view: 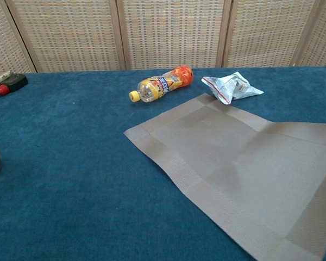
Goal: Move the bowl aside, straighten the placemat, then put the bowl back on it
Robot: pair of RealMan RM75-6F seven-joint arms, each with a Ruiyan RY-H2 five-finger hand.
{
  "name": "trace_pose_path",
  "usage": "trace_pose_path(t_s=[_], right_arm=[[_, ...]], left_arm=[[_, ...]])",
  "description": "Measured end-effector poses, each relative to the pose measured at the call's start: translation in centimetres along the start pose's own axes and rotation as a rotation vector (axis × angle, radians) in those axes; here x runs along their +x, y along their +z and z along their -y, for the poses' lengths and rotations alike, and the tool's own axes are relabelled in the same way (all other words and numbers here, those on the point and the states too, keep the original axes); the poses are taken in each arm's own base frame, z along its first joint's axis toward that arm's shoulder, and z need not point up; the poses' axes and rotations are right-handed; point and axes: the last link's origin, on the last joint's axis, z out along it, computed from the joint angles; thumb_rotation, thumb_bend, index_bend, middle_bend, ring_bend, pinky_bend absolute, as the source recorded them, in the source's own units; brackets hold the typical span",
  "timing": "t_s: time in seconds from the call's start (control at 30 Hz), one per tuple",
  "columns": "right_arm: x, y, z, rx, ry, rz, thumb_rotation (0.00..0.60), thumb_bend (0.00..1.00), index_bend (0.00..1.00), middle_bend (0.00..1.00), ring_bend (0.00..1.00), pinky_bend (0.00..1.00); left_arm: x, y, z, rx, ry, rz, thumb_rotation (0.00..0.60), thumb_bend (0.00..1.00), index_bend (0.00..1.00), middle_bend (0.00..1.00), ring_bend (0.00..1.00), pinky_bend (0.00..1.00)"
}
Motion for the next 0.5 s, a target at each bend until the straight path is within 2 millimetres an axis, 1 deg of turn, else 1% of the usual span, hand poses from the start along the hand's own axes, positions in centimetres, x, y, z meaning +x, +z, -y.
trace_pose_path(t_s=[0.13,0.27,0.3,0.37,0.43,0.5], right_arm=[[1.2,2.6,-1.5,-0.022,-0.073,-0.001,0.6,0.64,0.71,0.23,0.0,0.09],[1.7,4.6,-2.3,-0.041,-0.129,0.01,0.6,0.62,0.7,0.22,0.0,0.09],[1.9,5.1,-2.4,-0.045,-0.144,0.01,0.6,0.59,0.66,0.2,0.0,0.08],[2.4,5.9,-2.9,-0.059,-0.173,0.002,0.6,0.53,0.55,0.13,0.0,0.06],[2.7,6.1,-3.1,-0.068,-0.18,-0.005,0.6,0.45,0.38,0.04,0.0,0.02],[2.8,5.8,-3.3,-0.075,-0.179,-0.012,0.6,0.39,0.26,0.0,0.0,0.0]], left_arm=[[-0.1,0.0,-0.1,-0.001,0.002,0.002,0.6,0.05,0.0,0.0,0.0,0.0],[0.0,0.0,0.0,0.0,0.003,0.0,0.6,0.05,0.0,0.0,0.0,0.0],[0.0,0.0,0.0,0.001,0.003,0.0,0.6,0.05,0.0,0.0,0.0,0.0],[0.0,0.0,0.0,0.002,0.001,-0.002,0.6,0.05,0.0,0.0,0.0,0.0],[0.0,0.1,0.1,0.003,-0.001,-0.004,0.6,0.05,0.0,0.0,0.0,0.0],[0.1,0.1,0.1,0.003,-0.003,-0.008,0.6,0.05,0.0,0.0,0.0,0.0]])
